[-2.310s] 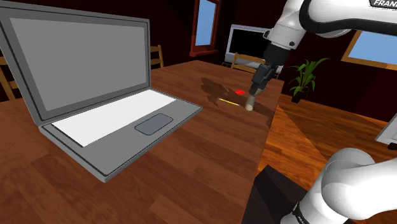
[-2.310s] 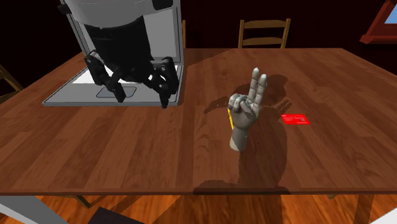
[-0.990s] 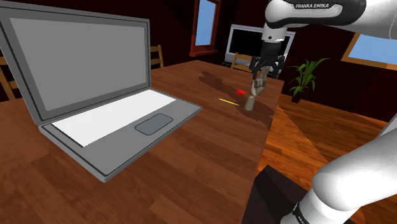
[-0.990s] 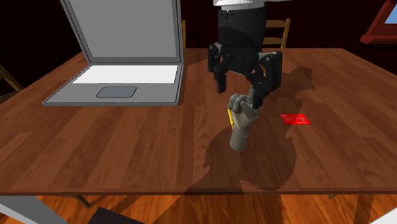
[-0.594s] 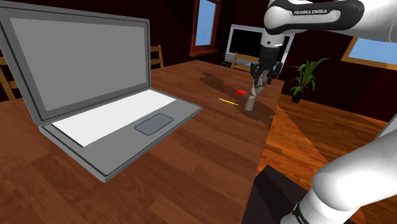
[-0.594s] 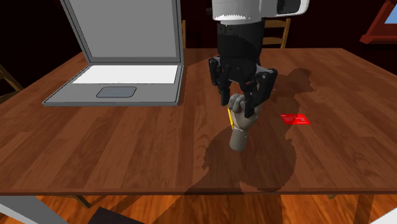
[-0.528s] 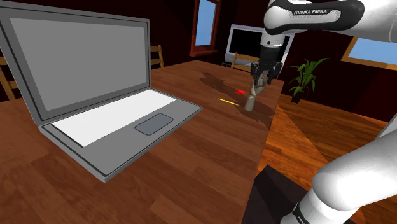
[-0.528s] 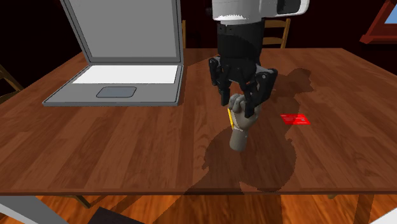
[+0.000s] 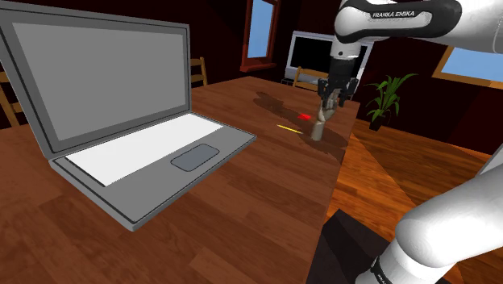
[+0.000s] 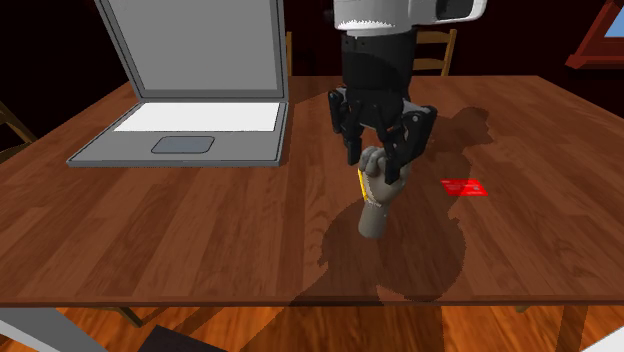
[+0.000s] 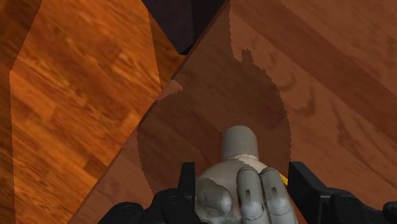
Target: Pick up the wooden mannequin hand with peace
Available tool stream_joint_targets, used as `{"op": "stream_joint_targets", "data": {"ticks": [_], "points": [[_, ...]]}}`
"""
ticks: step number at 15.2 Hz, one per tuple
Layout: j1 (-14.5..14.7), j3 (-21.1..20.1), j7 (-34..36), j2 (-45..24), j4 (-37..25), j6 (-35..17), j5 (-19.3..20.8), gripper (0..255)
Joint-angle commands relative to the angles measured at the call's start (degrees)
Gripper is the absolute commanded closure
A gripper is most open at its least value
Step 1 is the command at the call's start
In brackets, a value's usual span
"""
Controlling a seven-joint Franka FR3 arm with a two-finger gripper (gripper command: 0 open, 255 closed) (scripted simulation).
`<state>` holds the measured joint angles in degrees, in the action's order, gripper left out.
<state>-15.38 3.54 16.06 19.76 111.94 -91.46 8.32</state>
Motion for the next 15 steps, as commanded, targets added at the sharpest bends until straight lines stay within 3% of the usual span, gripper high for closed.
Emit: {"op": "stream_joint_targets", "data": {"ticks": [1,15], "points": [[0.0,0.0,-0.2,-0.4,-1.5,1.2,0.0,255],[0.0,-0.3,-1.5,-3.9,-15.4,11.5,-0.2,255]]}}
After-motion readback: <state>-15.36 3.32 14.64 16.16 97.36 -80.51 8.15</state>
